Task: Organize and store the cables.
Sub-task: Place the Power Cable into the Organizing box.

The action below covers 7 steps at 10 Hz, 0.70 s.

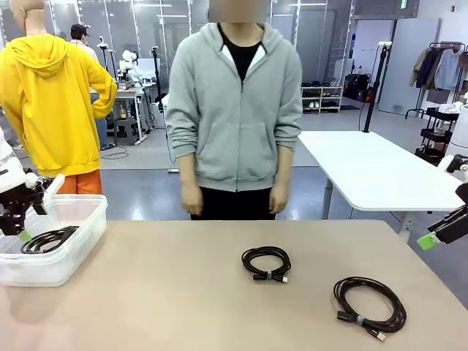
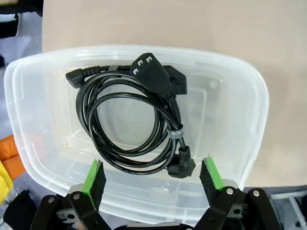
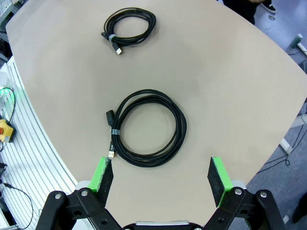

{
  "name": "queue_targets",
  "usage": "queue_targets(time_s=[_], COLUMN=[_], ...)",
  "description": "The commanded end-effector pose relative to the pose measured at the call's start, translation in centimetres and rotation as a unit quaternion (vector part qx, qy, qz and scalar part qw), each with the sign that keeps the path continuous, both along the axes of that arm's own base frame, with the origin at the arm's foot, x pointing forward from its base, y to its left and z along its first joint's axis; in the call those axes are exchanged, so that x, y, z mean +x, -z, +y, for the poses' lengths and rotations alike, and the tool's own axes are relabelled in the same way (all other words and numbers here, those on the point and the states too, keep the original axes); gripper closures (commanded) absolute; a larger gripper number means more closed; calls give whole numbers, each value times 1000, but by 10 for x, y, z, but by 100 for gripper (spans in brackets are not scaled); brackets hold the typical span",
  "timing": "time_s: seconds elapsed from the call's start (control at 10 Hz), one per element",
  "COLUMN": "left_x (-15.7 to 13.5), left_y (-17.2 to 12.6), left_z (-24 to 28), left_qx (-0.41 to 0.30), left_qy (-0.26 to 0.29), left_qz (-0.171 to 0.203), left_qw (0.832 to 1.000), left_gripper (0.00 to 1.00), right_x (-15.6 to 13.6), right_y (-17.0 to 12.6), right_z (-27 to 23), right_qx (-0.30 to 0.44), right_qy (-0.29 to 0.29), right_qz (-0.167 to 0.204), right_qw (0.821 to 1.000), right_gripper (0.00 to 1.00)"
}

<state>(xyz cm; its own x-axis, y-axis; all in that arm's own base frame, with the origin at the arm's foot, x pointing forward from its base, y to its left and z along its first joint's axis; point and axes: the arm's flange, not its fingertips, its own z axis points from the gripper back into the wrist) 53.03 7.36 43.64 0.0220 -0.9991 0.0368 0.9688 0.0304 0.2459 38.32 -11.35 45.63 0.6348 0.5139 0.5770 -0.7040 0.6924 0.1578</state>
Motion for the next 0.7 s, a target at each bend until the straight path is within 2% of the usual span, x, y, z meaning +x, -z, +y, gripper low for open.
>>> queue_targets(time_s=[0.0, 0.1, 0.6], left_x=[-17, 0, 0], left_y=[-1, 0, 0], left_z=[-14, 0, 0], left_qx=[-12, 0, 0], left_qy=[-33, 0, 0], left_qz=[-15, 0, 0], left_qw=[999, 1000, 1000], left_gripper=[0, 0, 0], right_x=[0, 0, 0], right_y=[-1, -1, -1], right_z=[0, 0, 0], right_qx=[-2, -2, -2], right_qy=[1, 1, 1], right_qz=[0, 0, 0], right_qw=[1000, 1000, 1000], right_gripper=[0, 0, 0])
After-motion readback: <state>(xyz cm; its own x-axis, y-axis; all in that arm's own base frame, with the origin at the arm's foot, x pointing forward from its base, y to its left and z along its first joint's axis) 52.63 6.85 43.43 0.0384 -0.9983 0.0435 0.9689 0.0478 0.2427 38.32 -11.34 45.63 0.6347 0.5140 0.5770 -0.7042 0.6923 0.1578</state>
